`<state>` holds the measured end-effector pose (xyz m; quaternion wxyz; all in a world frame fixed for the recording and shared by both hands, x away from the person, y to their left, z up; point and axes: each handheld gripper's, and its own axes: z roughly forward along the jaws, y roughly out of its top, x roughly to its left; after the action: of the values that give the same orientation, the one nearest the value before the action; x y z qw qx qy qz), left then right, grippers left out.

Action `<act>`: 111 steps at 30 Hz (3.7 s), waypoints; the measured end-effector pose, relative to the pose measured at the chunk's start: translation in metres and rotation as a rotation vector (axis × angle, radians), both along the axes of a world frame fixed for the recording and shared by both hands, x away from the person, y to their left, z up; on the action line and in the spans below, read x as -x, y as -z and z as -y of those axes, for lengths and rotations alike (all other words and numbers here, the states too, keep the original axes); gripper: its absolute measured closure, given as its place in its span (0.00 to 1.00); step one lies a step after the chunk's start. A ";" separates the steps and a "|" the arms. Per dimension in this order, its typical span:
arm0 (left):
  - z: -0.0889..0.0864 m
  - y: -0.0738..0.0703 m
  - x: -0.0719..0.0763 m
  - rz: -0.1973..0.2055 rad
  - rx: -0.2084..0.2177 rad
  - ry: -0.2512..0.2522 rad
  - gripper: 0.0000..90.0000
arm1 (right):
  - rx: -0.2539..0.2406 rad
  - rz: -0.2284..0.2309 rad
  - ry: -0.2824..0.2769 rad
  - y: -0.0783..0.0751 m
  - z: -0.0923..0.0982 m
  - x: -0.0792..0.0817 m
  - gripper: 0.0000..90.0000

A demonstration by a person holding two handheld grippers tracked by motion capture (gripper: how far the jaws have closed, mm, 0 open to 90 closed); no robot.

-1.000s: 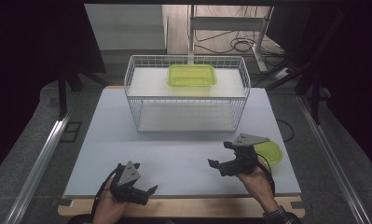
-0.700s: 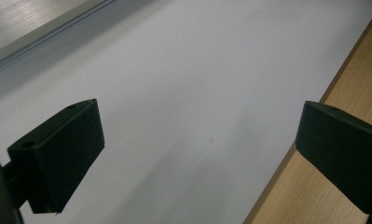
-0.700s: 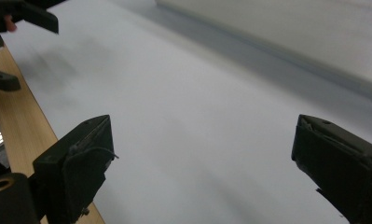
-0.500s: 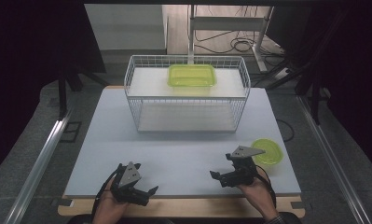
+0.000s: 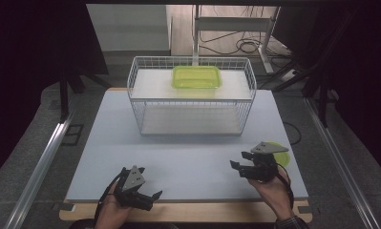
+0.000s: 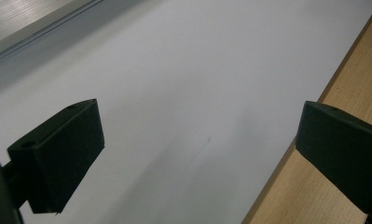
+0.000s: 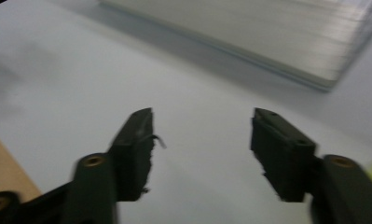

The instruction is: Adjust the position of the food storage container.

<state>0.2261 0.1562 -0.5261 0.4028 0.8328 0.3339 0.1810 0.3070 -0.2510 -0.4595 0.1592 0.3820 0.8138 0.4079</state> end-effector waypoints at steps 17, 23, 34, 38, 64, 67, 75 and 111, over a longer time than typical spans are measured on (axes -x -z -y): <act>0.001 0.000 0.000 -0.002 -0.014 0.003 0.01 | 0.032 0.022 0.229 -0.012 0.078 -0.020 0.99; 0.002 0.001 0.000 -0.004 -0.018 0.006 0.01 | 0.028 0.045 0.329 -0.014 0.109 -0.023 0.99; 0.003 0.001 -0.001 -0.007 -0.025 0.008 0.01 | 0.070 0.037 0.417 0.001 0.142 -0.036 0.99; 0.003 0.002 0.000 -0.008 -0.028 0.010 0.01 | 0.078 0.010 0.414 0.009 0.145 -0.039 0.99; 0.005 0.003 0.000 -0.013 -0.053 0.016 0.01 | 0.054 -0.079 0.315 0.018 0.097 -0.030 0.99; 0.006 0.003 0.000 -0.013 -0.056 0.018 0.01 | 0.049 -0.089 0.294 0.019 0.088 -0.029 0.99; 0.006 0.003 0.000 -0.014 -0.060 0.018 0.01 | 0.028 -0.118 0.220 0.021 0.064 -0.023 0.99; 0.008 0.004 0.000 -0.013 -0.081 0.020 0.01 | -0.044 -0.250 -0.060 0.047 -0.028 -0.033 0.98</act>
<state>0.2266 0.1478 -0.5305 0.3684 0.8529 0.3204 0.1848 0.3395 -0.2231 -0.5062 0.0358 0.4090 0.8293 0.3791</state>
